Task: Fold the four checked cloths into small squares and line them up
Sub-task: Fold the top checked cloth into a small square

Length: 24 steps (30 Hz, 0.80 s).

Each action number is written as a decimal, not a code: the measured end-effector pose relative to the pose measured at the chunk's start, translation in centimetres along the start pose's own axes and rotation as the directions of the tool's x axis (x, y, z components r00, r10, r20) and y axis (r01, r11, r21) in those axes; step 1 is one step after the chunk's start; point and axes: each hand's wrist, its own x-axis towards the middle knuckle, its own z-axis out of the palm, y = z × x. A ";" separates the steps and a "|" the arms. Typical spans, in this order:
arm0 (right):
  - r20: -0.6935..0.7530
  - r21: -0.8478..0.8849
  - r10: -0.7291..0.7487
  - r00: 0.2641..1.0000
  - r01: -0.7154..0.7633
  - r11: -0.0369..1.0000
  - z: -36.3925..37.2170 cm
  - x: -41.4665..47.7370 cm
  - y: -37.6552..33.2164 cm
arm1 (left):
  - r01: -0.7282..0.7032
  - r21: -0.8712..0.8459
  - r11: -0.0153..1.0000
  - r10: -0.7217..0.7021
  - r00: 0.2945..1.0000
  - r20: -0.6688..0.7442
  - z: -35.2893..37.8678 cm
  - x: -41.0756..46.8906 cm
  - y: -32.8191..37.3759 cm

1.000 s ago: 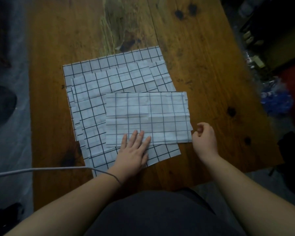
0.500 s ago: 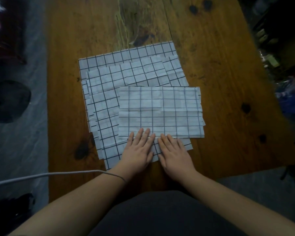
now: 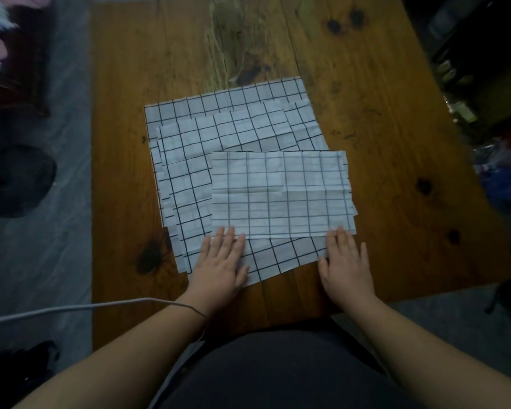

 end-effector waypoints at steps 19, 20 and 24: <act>0.018 -0.010 -0.025 1.000 0.025 1.000 0.4 0.5 2.2 | -0.092 -0.002 0.996 0.092 0.996 0.003 0.8 0.3 -1.1; 0.016 0.001 -0.018 1.000 0.018 1.000 0.2 0.5 2.5 | -0.099 0.000 0.995 0.099 0.995 -0.005 0.7 0.3 -1.3; -0.023 0.073 0.019 1.000 -0.018 0.997 -0.3 0.5 2.0 | -0.054 -0.092 0.994 0.049 0.997 -0.059 -0.3 0.4 -0.4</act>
